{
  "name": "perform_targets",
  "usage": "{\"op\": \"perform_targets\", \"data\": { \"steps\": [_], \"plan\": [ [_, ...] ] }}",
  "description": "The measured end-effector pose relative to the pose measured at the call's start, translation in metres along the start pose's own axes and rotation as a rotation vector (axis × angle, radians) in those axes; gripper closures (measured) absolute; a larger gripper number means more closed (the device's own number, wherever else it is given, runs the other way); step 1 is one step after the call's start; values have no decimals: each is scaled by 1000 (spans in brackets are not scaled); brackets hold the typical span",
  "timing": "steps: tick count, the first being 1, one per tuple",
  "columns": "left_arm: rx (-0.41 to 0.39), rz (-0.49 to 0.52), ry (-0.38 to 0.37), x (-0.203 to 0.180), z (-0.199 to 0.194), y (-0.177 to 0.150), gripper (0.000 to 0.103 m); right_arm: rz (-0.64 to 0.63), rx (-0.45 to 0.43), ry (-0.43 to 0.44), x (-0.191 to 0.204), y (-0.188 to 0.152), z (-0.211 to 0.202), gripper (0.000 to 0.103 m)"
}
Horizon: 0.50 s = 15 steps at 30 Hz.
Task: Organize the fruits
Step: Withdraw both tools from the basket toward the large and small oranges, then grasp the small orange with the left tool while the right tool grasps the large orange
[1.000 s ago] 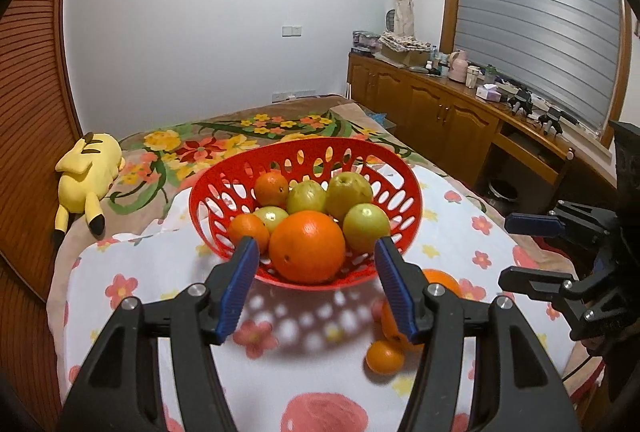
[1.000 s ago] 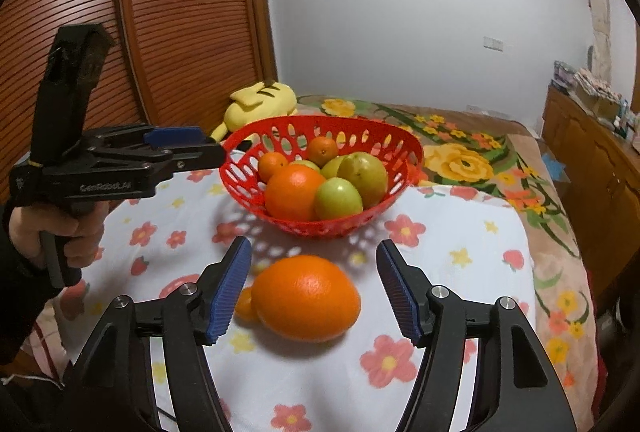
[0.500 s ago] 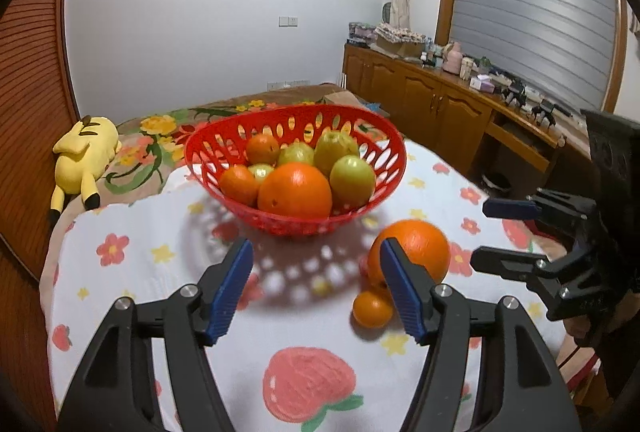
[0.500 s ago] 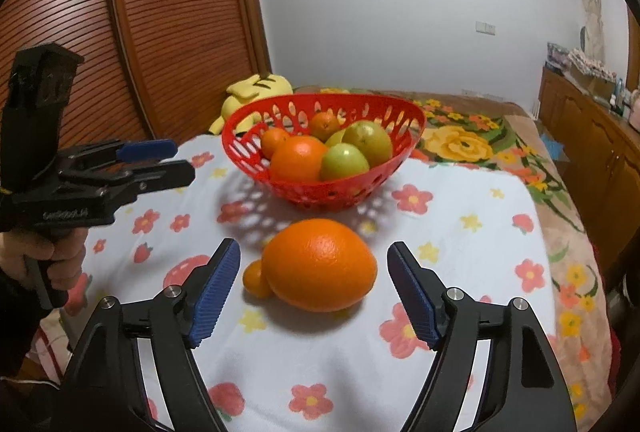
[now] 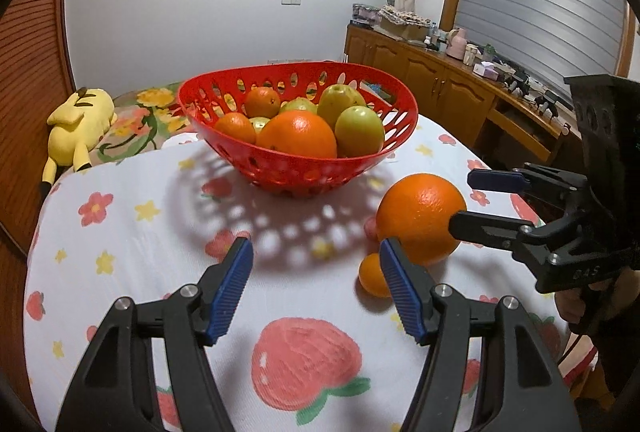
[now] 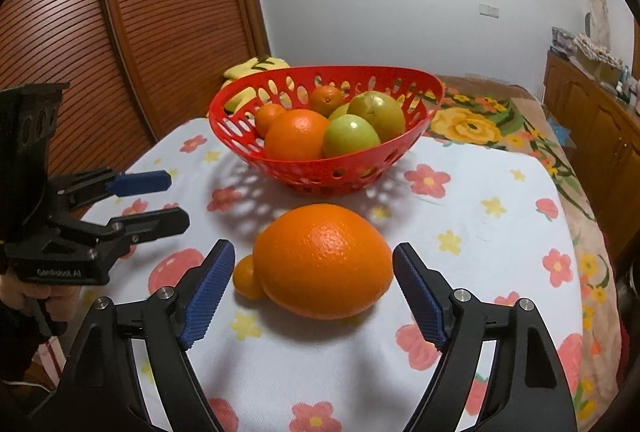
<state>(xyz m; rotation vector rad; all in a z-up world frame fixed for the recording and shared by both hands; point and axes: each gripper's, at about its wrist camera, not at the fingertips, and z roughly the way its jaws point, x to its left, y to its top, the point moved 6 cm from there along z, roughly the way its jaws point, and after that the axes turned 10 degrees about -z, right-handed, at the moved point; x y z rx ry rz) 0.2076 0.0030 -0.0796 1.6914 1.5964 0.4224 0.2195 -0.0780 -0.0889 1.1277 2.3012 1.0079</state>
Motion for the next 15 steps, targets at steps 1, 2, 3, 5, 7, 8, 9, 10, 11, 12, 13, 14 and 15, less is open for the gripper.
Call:
{"op": "perform_targets", "data": {
  "steps": [1, 2, 3, 5, 7, 8, 9, 10, 11, 12, 13, 14, 15],
  "plan": [
    [2, -1, 0, 0, 0, -2, 38, 1, 4, 0, 0, 0, 3, 19],
    [3, -3, -1, 1, 0, -3, 38, 3, 8, 3, 0, 1, 6, 19],
    [4, -3, -1, 1, 0, -3, 37, 6, 12, 6, 0, 1, 8, 18],
    [5, -6, 0, 2, 1, -4, 38, 5, 21, 6, 0, 0, 14, 18],
    [6, -10, 0, 4, 1, -4, 38, 3, 29, 15, 1, 0, 18, 17],
    [6, -12, 1, 5, 2, -4, 38, 2, 33, 12, 1, 0, 19, 16],
    [7, -14, 1, 5, 2, -4, 38, 1, 33, 8, 1, 0, 21, 15],
    [8, -15, 2, 5, 2, -5, 38, 2, 33, 5, 1, -1, 22, 15],
    [10, -16, 2, 6, 3, -5, 38, 4, 33, 3, 0, 0, 23, 14],
    [10, -17, 2, 7, 3, -6, 37, 5, 33, 2, -1, -1, 25, 13],
    [11, -18, 2, 7, 3, -6, 38, 5, 36, -2, -1, -1, 26, 13],
    [12, -18, 2, 7, 3, -7, 38, 5, 40, -8, -2, -1, 28, 13],
    [13, -18, 3, 7, 4, -7, 38, 3, 43, -14, -3, -2, 30, 12]
  ]
}}
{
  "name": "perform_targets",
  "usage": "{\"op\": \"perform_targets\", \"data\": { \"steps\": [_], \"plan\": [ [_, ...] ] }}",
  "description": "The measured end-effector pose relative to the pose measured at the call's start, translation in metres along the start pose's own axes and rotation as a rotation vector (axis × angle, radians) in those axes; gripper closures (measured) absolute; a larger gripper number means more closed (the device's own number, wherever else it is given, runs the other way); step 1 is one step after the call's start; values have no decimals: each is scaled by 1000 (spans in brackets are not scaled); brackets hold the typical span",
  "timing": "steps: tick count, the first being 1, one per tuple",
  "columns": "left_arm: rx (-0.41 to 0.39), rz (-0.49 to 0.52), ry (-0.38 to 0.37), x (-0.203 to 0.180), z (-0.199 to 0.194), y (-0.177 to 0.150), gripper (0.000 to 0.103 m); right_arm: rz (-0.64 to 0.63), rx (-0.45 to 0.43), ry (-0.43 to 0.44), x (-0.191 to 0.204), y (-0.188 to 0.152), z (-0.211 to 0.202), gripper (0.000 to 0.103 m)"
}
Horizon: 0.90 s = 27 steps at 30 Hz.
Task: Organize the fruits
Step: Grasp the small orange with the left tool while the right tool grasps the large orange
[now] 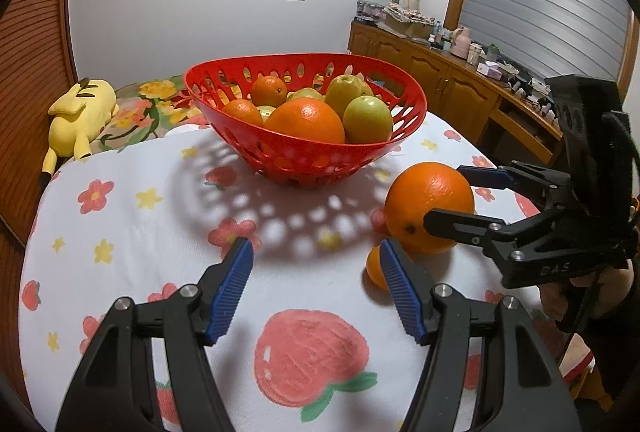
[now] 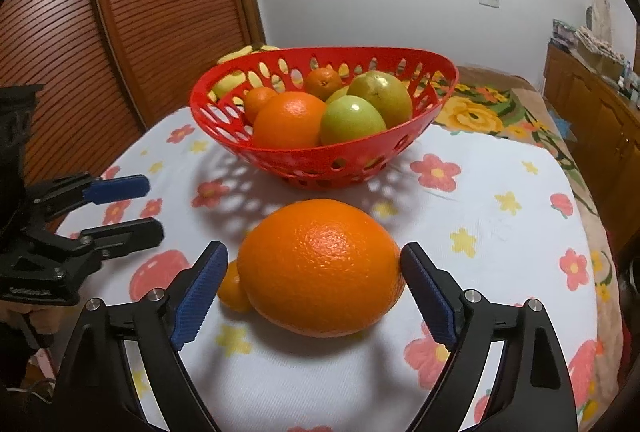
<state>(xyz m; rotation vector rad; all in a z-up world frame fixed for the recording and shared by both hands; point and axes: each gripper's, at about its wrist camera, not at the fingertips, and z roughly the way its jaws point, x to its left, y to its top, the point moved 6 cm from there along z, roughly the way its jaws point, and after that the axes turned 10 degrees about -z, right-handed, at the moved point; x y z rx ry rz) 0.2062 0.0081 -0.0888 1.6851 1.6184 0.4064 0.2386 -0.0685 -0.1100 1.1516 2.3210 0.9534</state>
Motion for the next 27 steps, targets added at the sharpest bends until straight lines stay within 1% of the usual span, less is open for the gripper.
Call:
{"op": "perform_targets", "data": {
  "steps": [4, 11, 13, 15, 17, 24, 27],
  "plan": [
    [3, -1, 2, 1, 1, -1, 37, -10, 15, -19, -3, -2, 7, 9],
    [6, -4, -2, -1, 3, -1, 37, 0, 31, 9, -5, -2, 17, 3],
    [7, -5, -6, -2, 4, -2, 38, 20, 52, 47, -5, -4, 24, 2],
    [11, -6, -7, -3, 5, -3, 38, 39, 32, 36, -7, -3, 24, 3],
    [19, -5, -8, -4, 8, -5, 37, 66, 30, 51, -9, -4, 25, 3],
    [38, 5, -15, -12, 14, -7, 38, 81, 29, 72, -11, -7, 20, 4],
    [50, 22, -20, -19, 17, -8, 37, 90, 29, 66, -14, -10, 16, 5]
  ]
}}
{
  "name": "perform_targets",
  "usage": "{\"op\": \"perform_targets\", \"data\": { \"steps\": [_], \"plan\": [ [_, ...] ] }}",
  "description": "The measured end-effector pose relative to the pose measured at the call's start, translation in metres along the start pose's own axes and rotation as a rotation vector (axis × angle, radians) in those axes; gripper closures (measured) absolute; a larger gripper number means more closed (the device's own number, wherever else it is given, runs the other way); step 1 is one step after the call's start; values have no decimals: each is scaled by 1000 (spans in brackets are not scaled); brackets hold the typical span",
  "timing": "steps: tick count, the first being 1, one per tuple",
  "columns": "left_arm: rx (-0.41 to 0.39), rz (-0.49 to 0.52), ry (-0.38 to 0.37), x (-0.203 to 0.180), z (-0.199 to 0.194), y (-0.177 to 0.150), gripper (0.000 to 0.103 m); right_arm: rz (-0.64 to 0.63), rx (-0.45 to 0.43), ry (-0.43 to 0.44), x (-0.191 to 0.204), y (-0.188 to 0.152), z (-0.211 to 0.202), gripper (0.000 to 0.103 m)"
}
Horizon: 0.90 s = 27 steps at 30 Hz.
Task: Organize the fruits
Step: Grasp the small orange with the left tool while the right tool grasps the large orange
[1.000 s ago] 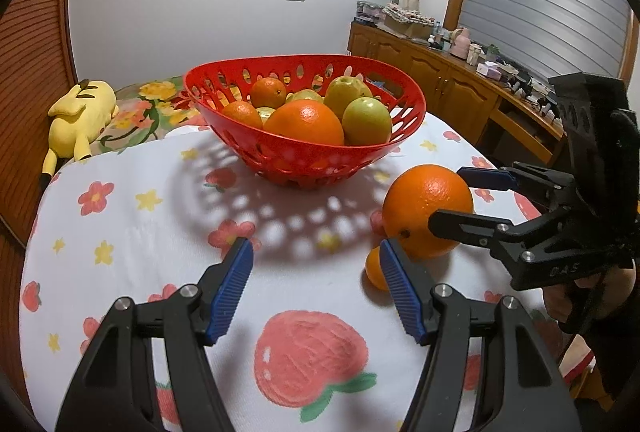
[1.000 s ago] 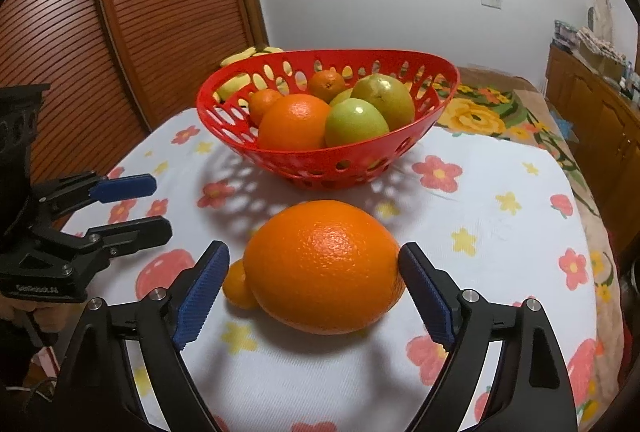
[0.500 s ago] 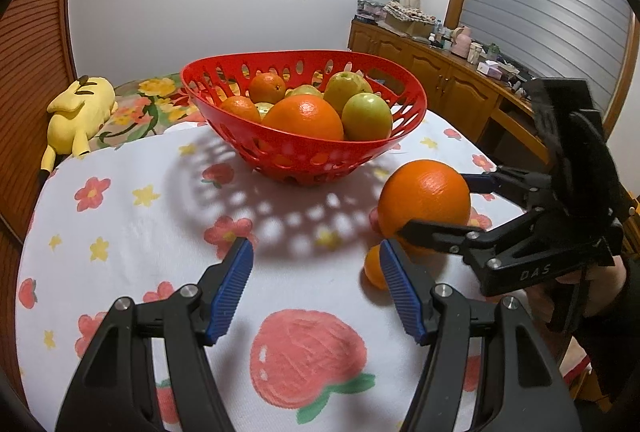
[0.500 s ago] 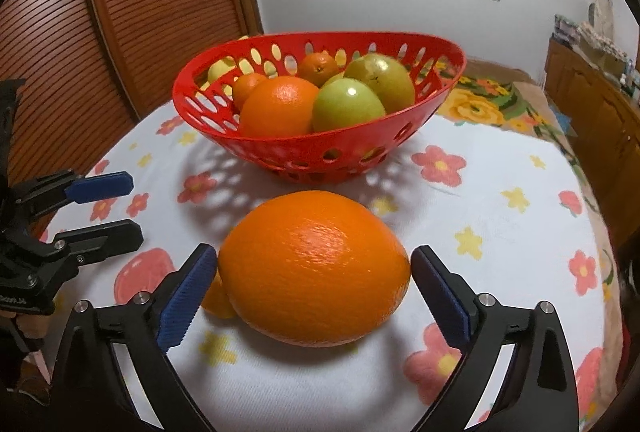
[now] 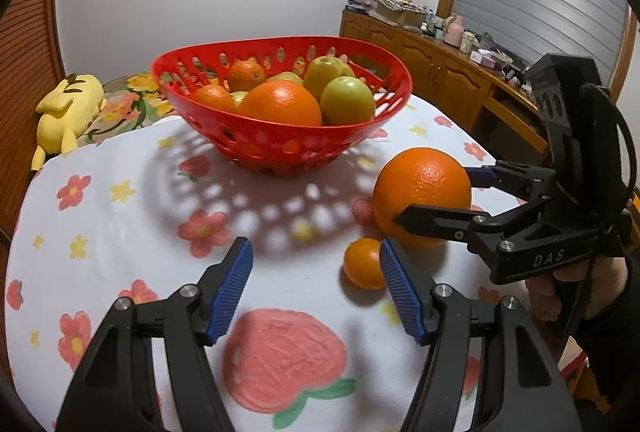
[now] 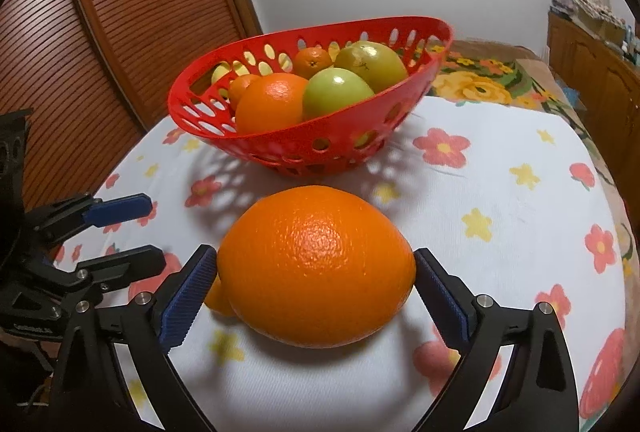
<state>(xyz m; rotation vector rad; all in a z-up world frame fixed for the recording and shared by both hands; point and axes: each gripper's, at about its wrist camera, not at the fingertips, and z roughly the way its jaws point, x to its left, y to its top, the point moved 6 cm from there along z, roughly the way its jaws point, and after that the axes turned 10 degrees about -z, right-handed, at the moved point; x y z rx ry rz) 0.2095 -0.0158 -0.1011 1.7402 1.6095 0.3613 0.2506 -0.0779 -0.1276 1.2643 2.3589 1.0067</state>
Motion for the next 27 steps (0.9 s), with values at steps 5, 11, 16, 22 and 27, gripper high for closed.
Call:
{"op": "perform_targets", "data": {
  "steps": [5, 11, 16, 22, 27],
  "plan": [
    [28, 28, -9, -11, 9, -2, 38, -10, -4, -35, -7, -6, -12, 5],
    [78, 59, -24, -23, 22, -7, 43, 6, -24, -75, -26, -11, -31, 5],
    [117, 71, -33, -29, 33, -11, 51, 15, -17, -97, -37, -16, -37, 5],
    [162, 72, -33, -33, 45, -15, 51, 18, 4, -97, -40, -24, -32, 5],
    [175, 67, -41, -32, 47, -18, 62, 15, -6, -98, -40, -24, -33, 4]
  ]
}}
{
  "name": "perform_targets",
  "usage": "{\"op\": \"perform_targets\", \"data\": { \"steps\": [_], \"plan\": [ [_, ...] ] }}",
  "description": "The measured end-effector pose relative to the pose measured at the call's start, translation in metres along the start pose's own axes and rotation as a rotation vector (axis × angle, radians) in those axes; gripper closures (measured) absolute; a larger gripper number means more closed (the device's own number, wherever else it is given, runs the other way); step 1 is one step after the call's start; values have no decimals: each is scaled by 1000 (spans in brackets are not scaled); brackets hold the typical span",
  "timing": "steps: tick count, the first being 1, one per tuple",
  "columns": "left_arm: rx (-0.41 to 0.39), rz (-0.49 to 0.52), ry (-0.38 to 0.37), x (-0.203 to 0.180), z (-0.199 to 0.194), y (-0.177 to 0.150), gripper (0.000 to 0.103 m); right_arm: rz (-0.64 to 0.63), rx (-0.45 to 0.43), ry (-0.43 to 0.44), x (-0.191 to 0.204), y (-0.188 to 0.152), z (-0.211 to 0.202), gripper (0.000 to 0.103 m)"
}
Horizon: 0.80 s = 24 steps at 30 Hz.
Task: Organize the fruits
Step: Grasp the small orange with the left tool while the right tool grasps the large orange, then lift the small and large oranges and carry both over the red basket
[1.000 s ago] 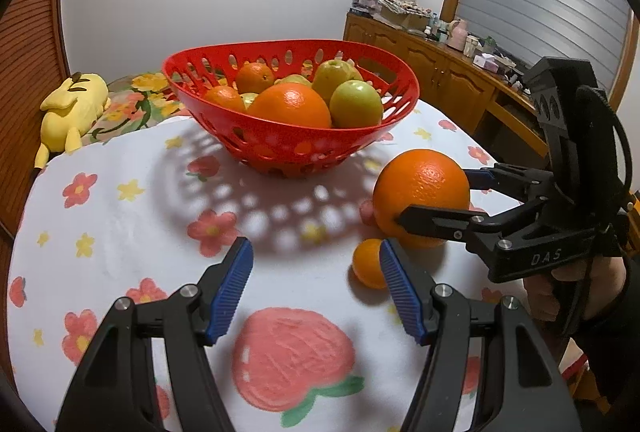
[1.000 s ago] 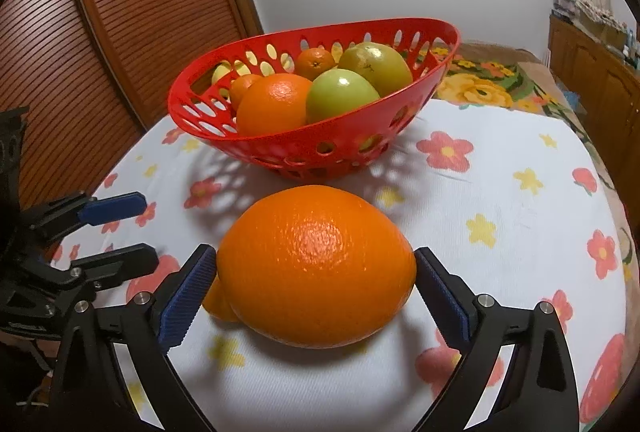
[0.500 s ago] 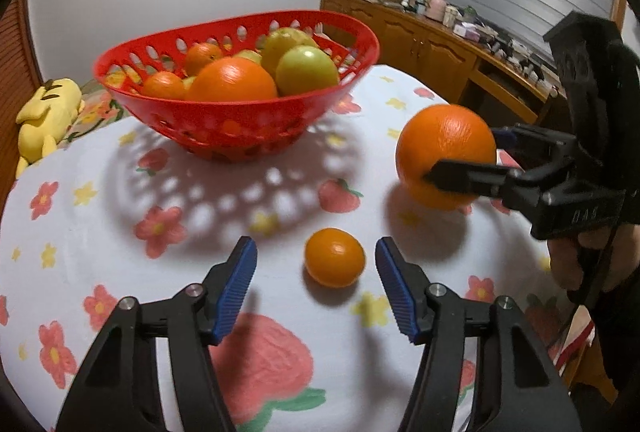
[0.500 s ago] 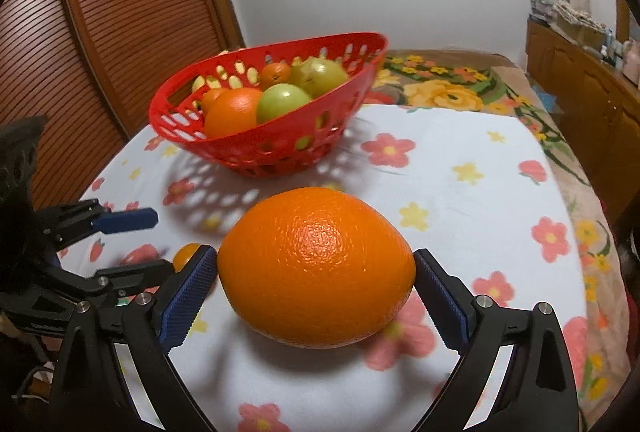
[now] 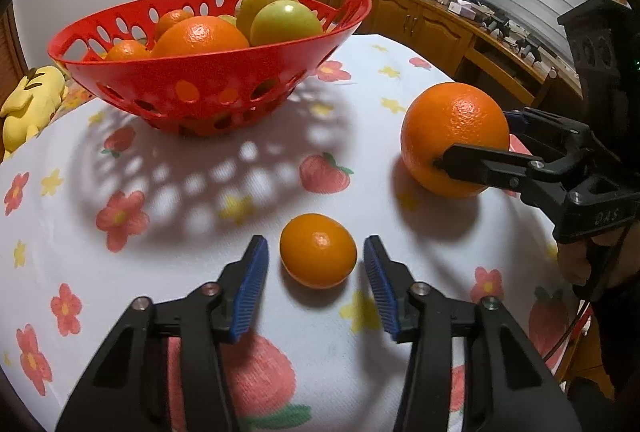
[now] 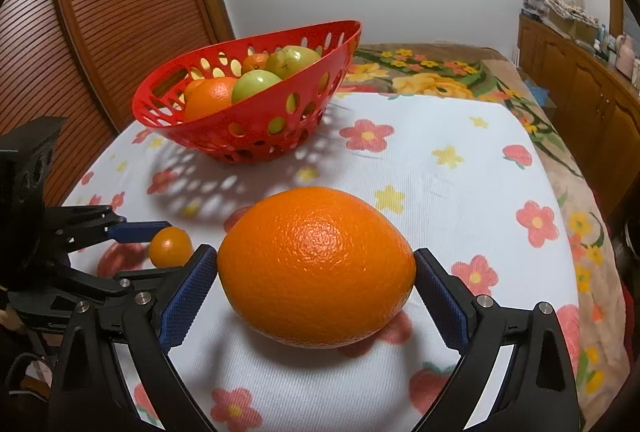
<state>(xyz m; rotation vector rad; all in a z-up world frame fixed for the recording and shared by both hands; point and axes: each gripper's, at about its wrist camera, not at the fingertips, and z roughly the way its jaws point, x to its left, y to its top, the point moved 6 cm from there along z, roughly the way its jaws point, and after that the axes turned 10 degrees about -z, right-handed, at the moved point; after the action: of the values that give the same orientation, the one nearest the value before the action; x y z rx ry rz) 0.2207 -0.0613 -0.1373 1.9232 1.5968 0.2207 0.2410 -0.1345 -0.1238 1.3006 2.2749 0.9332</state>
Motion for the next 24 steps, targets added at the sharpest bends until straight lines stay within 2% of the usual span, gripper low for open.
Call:
{"op": "perform_targets", "data": {
  "steps": [1, 12, 24],
  "plan": [
    [-1, 0, -4, 0, 0, 0, 68, -1, -1, 0, 0, 0, 0, 4],
    [-77, -11, -7, 1, -25, 3, 69, -21, -3, -1, 2, 1, 2, 3],
    [-178, -29, -12, 4, -56, 22, 69, -36, 13, 0, 2, 2, 5, 3]
  ]
}}
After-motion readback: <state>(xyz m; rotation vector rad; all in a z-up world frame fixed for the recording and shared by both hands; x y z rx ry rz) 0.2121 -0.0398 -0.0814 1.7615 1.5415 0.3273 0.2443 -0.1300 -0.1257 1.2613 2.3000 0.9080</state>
